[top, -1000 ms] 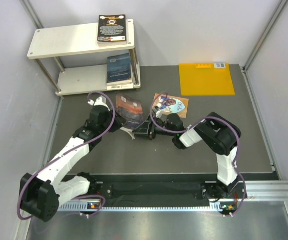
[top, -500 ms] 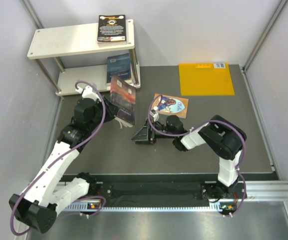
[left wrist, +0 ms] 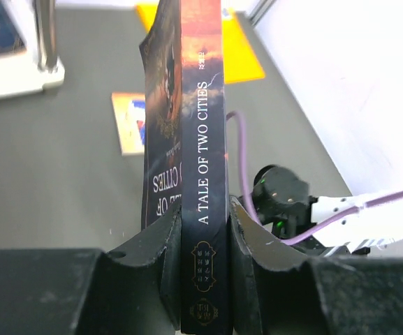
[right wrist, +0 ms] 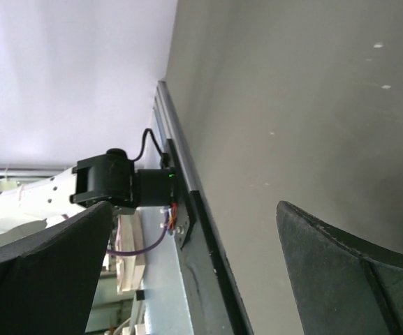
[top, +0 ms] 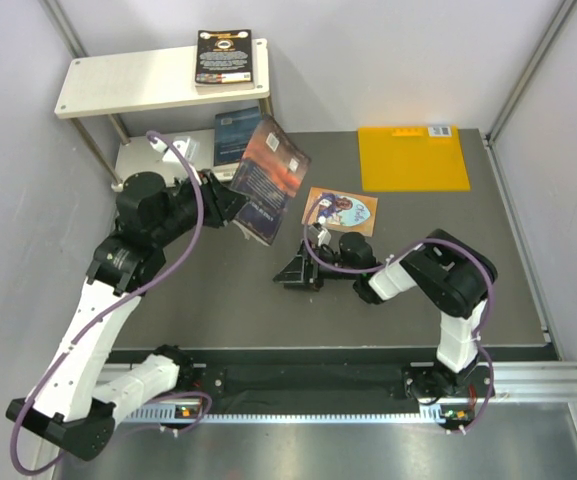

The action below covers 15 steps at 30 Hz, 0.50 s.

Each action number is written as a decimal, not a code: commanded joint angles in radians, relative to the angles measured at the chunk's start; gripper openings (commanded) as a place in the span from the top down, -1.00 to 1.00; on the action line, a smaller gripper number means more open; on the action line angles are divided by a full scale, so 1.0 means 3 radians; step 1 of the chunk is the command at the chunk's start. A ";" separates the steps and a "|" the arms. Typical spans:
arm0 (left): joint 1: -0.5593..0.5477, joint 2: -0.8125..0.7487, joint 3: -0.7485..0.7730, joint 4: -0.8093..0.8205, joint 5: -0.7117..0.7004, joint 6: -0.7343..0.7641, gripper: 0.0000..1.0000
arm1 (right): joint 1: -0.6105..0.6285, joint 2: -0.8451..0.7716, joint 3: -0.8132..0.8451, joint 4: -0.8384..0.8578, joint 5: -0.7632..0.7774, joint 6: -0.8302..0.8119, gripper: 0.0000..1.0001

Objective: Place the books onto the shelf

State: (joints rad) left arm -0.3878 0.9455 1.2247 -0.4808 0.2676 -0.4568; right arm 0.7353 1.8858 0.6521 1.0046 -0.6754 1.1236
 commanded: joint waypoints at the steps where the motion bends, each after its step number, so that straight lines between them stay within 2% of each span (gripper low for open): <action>1: 0.0004 0.0064 0.0462 0.0657 0.0100 0.0244 1.00 | -0.0083 -0.0099 -0.0072 0.0036 0.0099 -0.0212 -0.99; 8: 0.0004 0.0575 0.0759 0.1122 0.0054 0.0122 1.00 | -0.0099 -0.0027 -0.0108 0.0128 0.0109 -0.0176 -0.99; 15: 0.0024 0.1087 0.1449 0.1352 0.0136 0.0030 1.00 | -0.0094 0.0008 -0.0134 0.0169 0.0114 -0.0171 -0.99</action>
State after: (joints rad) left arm -0.3874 1.2575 1.4841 -0.3721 0.2806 -0.4206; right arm 0.7109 1.8862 0.6262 1.0000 -0.6487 1.0985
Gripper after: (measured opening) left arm 0.303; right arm 0.995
